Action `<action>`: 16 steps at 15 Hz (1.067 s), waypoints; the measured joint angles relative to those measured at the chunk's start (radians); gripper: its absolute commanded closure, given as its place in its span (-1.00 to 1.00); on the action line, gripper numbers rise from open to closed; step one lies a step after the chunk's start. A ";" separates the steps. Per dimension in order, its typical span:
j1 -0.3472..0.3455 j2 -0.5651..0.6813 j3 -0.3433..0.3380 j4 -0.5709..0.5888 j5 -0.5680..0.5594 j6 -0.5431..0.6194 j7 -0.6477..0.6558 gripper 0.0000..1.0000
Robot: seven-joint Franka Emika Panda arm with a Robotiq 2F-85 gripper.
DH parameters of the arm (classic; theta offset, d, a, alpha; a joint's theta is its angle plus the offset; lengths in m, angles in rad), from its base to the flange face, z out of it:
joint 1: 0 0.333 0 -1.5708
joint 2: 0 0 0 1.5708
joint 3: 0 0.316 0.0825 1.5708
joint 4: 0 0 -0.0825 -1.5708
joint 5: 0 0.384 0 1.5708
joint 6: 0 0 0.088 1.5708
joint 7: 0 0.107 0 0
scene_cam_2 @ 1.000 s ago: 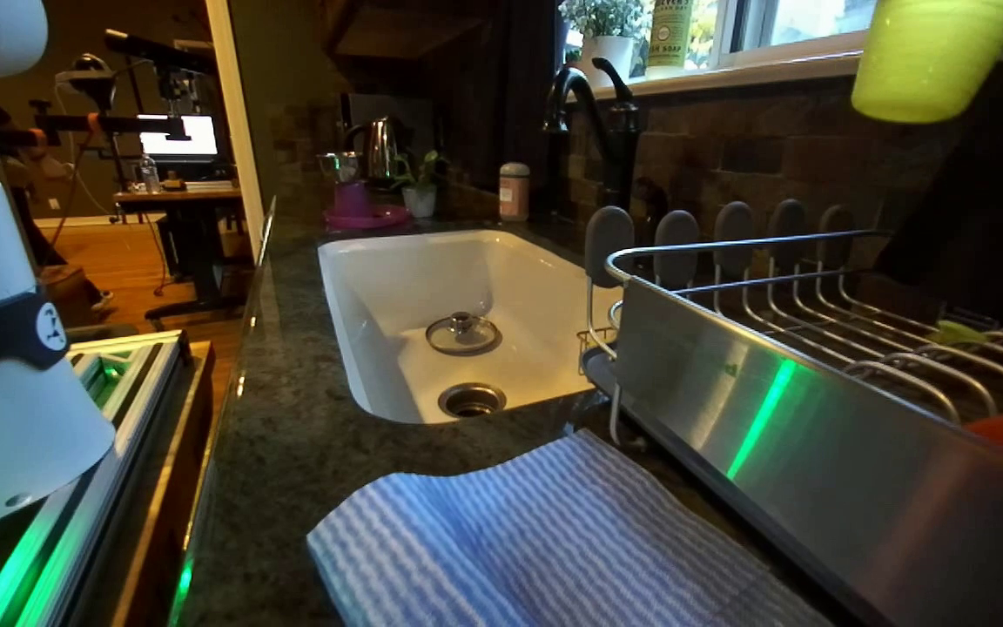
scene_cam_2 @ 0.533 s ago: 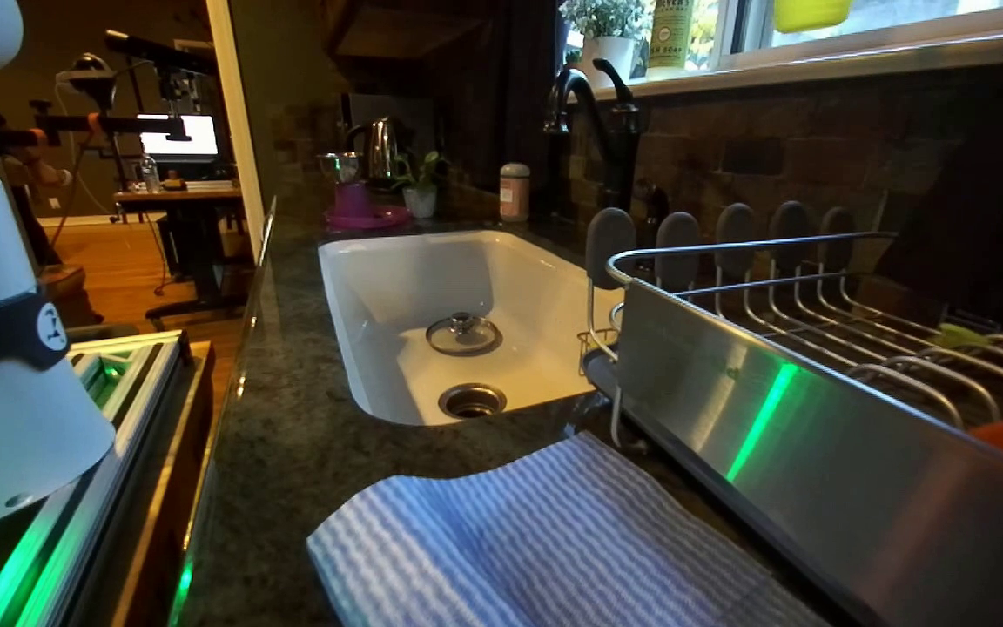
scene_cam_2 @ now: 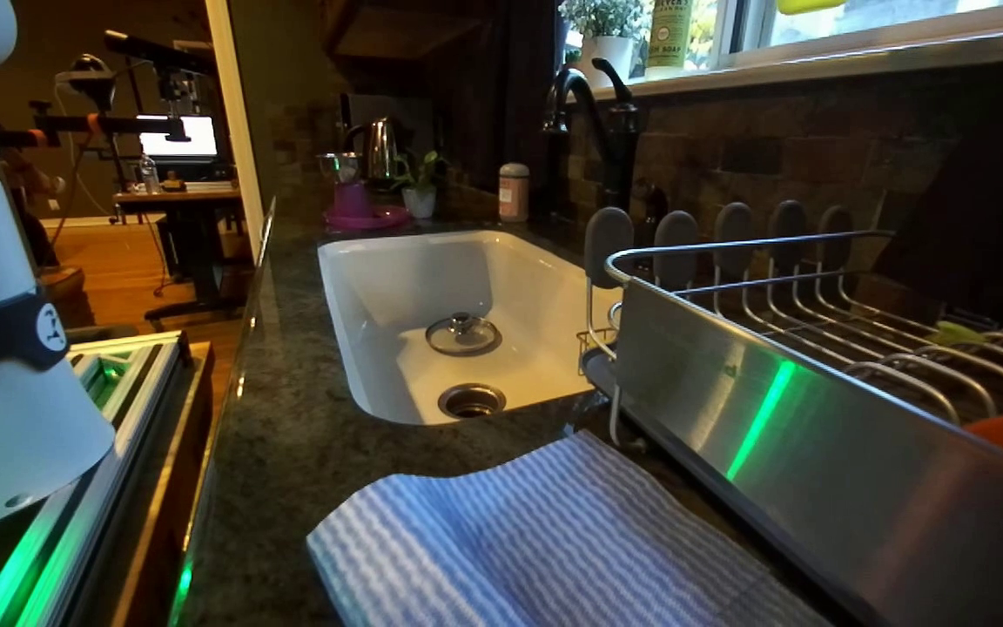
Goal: Put the yellow cup on the window sill
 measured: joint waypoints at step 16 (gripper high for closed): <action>-0.003 0.195 0.002 0.415 -0.046 -0.294 0.371 0.98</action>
